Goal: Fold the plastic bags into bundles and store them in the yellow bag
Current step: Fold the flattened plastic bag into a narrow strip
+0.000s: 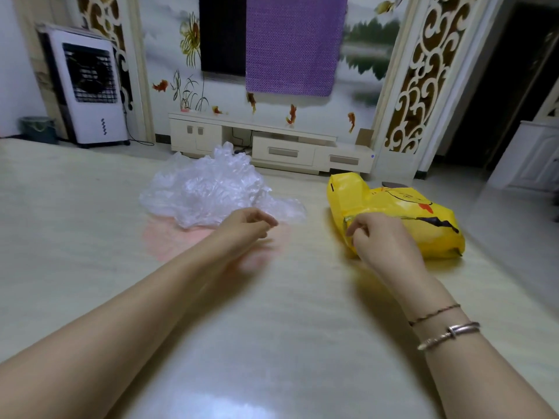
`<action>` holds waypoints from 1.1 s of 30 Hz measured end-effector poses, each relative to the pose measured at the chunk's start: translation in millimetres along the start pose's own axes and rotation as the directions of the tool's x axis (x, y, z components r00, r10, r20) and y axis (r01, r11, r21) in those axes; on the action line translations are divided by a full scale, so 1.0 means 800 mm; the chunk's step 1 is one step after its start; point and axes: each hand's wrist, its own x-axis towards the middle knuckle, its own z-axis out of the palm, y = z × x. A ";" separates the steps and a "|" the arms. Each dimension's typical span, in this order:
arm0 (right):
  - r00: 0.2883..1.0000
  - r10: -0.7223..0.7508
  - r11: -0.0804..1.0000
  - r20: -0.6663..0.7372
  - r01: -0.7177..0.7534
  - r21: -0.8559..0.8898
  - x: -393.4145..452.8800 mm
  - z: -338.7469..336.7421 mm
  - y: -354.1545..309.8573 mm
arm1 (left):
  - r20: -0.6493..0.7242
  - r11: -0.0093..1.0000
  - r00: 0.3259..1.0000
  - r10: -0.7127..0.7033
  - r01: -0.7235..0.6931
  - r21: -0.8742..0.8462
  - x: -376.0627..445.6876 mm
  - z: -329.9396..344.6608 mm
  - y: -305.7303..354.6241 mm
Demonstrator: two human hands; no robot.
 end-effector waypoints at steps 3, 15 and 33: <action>0.995 -0.095 0.980 0.005 0.093 0.176 -0.008 0.014 -0.013 | -0.041 0.997 0.999 -0.016 0.012 -0.076 0.001 -0.021 -0.021; 0.874 -0.287 0.958 0.391 0.251 0.142 0.053 0.083 -0.077 | -0.088 0.971 0.982 -0.168 0.149 -0.187 0.019 -0.047 -0.011; 0.992 -0.071 0.501 0.107 -0.057 0.863 0.001 0.045 -0.061 | -0.067 0.940 0.989 -0.131 0.103 -0.325 -0.001 -0.030 -0.012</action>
